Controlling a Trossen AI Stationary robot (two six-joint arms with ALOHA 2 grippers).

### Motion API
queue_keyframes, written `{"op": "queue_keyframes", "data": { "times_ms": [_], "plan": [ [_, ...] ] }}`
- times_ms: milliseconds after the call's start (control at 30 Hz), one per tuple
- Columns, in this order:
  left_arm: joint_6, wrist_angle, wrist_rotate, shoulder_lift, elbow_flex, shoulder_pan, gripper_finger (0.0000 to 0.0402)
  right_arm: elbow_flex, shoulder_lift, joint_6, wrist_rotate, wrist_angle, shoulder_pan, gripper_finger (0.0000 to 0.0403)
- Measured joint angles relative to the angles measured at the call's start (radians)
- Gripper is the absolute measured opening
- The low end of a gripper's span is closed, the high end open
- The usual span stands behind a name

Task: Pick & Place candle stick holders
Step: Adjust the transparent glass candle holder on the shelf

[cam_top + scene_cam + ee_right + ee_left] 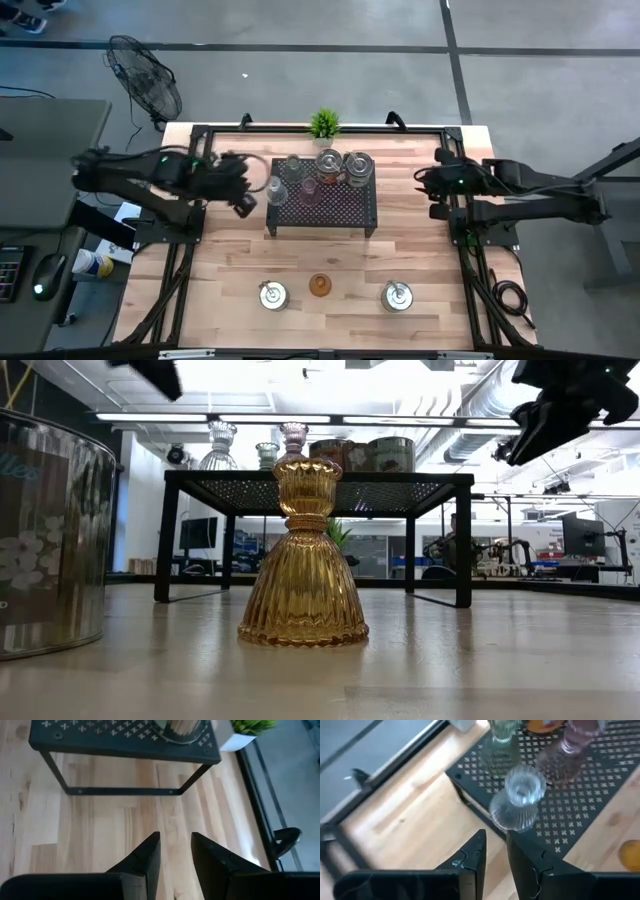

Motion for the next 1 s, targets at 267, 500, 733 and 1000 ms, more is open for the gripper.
{"op": "queue_keyframes", "data": {
  "times_ms": [267, 500, 733, 1000],
  "plan": [
    [-0.005, 0.392, -0.023, -0.391, -0.540, -0.019, 0.0073, 0.000, -0.039, -0.006, 0.028, 0.020, 0.000, 0.0101],
    [0.207, 0.762, 0.007, -0.551, -0.841, -0.019, 0.0073, 0.000, -0.038, 0.002, 0.026, 0.029, 0.000, 0.0101],
    [0.407, 0.942, 0.012, -0.565, -0.941, -0.019, 0.0073, 0.000, -0.038, 0.001, 0.026, 0.045, 0.000, 0.0101],
    [0.540, 1.017, 0.024, -0.565, -0.945, -0.018, 0.0073, 0.000, -0.038, 0.000, 0.026, 0.046, 0.000, 0.0101]
  ]
}}
